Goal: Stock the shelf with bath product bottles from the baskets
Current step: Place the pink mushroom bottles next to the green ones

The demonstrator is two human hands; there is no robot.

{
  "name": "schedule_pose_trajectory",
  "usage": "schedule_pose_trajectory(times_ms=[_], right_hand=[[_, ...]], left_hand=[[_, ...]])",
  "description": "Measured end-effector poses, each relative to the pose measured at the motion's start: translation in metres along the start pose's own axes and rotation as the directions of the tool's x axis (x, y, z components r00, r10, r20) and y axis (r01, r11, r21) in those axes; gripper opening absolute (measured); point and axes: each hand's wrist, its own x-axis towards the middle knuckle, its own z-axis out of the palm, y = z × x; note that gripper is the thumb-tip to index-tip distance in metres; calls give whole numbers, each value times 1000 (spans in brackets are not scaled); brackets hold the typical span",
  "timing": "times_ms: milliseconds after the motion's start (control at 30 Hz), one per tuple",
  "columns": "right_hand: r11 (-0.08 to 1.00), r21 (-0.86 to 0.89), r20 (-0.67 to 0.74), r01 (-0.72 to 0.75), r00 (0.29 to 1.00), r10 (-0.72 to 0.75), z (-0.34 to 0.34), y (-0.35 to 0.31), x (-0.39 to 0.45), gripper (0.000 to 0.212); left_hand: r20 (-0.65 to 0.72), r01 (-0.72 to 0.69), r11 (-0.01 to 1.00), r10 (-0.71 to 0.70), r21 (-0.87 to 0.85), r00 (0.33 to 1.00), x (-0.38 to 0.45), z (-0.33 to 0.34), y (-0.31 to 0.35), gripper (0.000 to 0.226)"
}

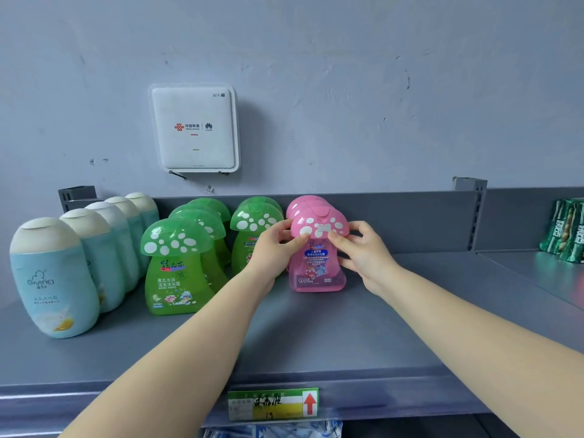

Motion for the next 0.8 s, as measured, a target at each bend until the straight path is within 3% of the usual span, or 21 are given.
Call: schedule_pose_trajectory(times_ms=[267,500,700,800], right_hand=[[999,-42,5,-6,1000,6,-2,4,6,34],[957,-291,27,-8,999,17,-9,-5,7,42],[885,-465,25,20,1000,-9,-25,-17,-6,68],[892,-444,-25,81,994,-103,-43,-30,-28,49]], left_hand=[[-8,-24,999,24,-21,1000,6,2,-7,38],[-18,2,999,-2,45,1000,3,4,-3,42],[-232,-45,892,166,450,959,-15,-4,16,40],[-210,-145,855,281,498,937,-32,4,32,24]])
